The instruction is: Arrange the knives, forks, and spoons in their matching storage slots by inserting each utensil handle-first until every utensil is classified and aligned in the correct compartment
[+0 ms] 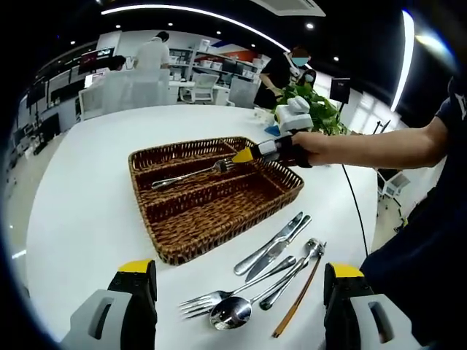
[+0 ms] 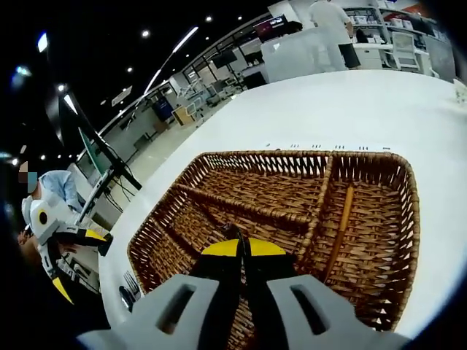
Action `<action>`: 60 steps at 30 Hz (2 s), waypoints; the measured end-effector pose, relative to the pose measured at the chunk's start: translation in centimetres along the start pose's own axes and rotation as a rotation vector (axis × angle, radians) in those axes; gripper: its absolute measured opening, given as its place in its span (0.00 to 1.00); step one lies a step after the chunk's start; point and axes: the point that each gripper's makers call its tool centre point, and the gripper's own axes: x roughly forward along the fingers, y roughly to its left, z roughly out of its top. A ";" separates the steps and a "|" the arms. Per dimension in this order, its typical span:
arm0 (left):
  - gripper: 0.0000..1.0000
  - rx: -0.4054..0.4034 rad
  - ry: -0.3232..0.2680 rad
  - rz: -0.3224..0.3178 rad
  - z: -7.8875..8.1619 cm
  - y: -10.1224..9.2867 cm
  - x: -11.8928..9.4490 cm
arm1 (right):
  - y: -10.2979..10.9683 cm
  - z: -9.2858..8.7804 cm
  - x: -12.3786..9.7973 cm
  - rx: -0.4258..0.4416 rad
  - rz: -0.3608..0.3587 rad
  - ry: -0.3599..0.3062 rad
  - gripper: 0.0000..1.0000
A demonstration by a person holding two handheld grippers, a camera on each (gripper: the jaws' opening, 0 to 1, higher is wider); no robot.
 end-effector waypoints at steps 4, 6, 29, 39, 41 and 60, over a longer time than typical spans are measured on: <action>1.00 0.002 0.007 -0.004 -0.2 -0.1 0.0 | -0.5 0.0 0.5 -0.050 -0.024 0.029 0.03; 1.00 0.004 0.009 -0.005 -0.2 -0.2 0.0 | -0.9 -0.1 0.7 -0.092 -0.043 0.049 0.03; 1.00 0.008 -0.010 0.009 0.3 -0.1 -0.6 | -1.9 -0.4 2.2 -0.292 -0.223 0.225 0.08; 1.00 0.009 -0.014 0.024 0.2 -0.1 -1.2 | -2.5 0.2 1.8 -0.361 -0.256 0.221 0.07; 1.00 0.012 -0.014 0.023 0.2 -0.2 -1.2 | -2.6 0.3 1.6 -0.370 -0.260 0.219 0.08; 1.00 0.033 -0.038 0.025 1.0 -0.7 -1.0 | -1.2 1.9 -2.9 -0.375 -0.250 0.066 0.25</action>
